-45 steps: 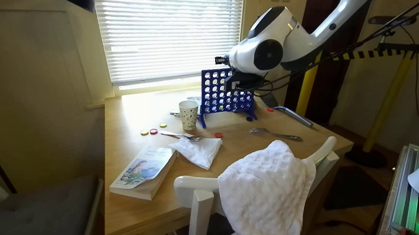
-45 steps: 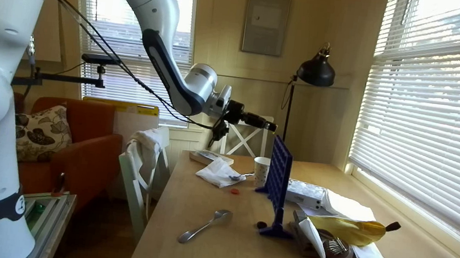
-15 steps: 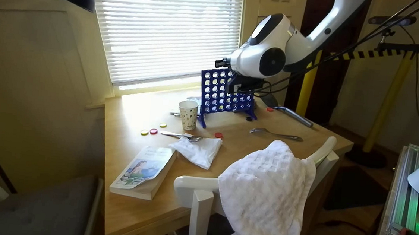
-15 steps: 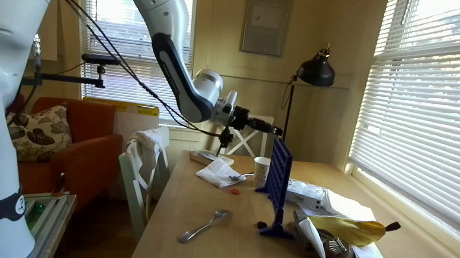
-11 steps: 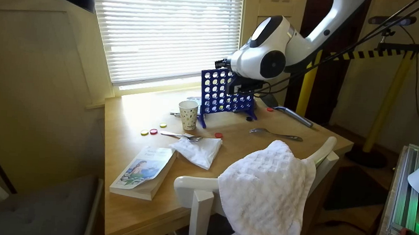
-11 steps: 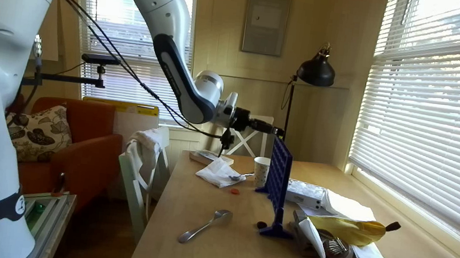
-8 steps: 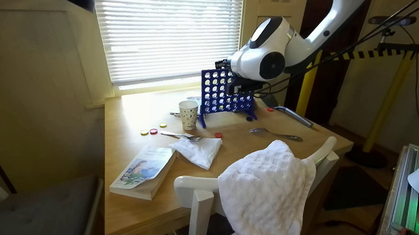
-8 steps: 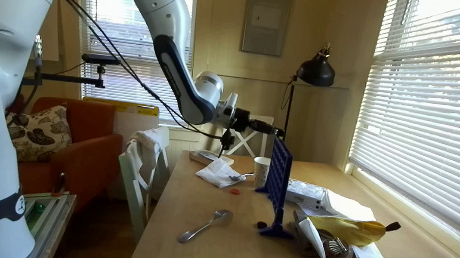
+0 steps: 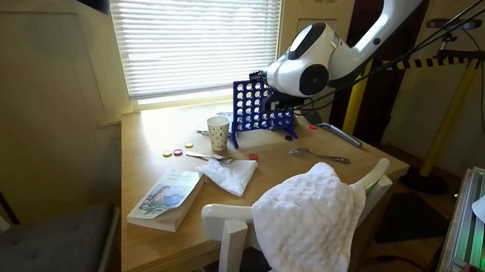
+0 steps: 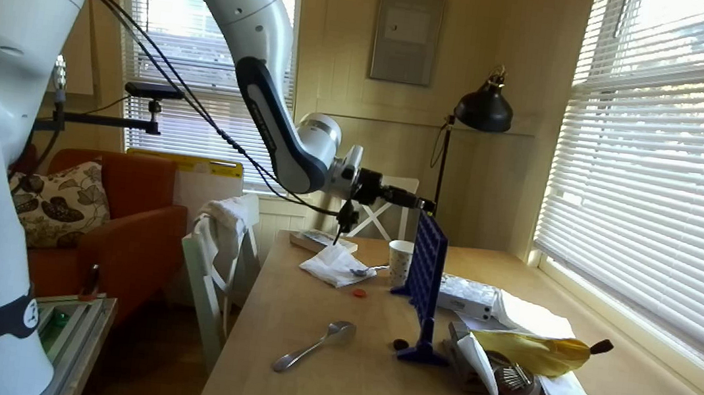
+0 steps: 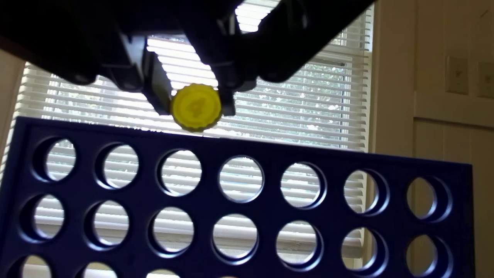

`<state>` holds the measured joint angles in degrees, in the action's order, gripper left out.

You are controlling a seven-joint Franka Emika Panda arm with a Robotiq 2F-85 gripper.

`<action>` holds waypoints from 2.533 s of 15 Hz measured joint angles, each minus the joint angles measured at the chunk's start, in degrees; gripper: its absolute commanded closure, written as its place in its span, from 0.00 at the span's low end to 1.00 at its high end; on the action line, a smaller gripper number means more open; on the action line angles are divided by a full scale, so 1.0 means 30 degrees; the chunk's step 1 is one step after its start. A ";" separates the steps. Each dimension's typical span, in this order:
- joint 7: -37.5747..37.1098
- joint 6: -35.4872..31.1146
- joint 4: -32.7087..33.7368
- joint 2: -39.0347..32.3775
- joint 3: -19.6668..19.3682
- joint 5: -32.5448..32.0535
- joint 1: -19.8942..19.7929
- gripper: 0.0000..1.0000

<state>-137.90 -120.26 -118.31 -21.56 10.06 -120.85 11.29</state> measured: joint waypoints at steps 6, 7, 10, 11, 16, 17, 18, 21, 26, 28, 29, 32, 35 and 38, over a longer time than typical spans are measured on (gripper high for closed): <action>0.0485 0.0003 0.0002 -0.0014 0.0098 0.0003 0.0001 0.89; 0.0534 0.0016 0.0002 -0.0015 0.0136 0.0003 0.0003 0.89; 0.0701 0.0280 0.0002 -0.0015 0.0225 0.0002 0.0039 0.89; 0.0767 0.0404 0.0002 -0.0014 0.0261 -0.0016 0.0048 0.89; 0.0832 0.0602 0.0001 -0.0016 0.0344 -0.0572 0.0048 0.89; 0.0832 0.0602 0.0001 -0.0022 0.0344 -0.0702 0.0041 0.89; 0.0832 0.0602 0.0000 -0.0029 0.0344 -0.0792 0.0029 0.89; 0.0828 0.0602 -0.0005 -0.0052 0.0343 -0.0957 -0.0025 0.89; 0.0789 0.0602 -0.0010 -0.0277 0.0342 -0.1120 -0.0181 0.89; 0.0775 0.0602 -0.0010 -0.0383 0.0342 -0.1145 -0.0226 0.89; 0.0767 0.0602 -0.0010 -0.0441 0.0341 -0.1165 -0.0237 0.89; 0.0755 0.0603 -0.0006 -0.0578 0.0341 -0.1279 -0.0255 0.89; 0.0755 0.0602 -0.0003 -0.0597 0.0341 -0.1378 -0.0258 0.37; 0.0755 0.0596 0.0010 -0.0597 0.0341 -0.1379 -0.0264 0.18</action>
<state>-135.64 -118.47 -118.28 -23.35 11.08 -124.99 10.50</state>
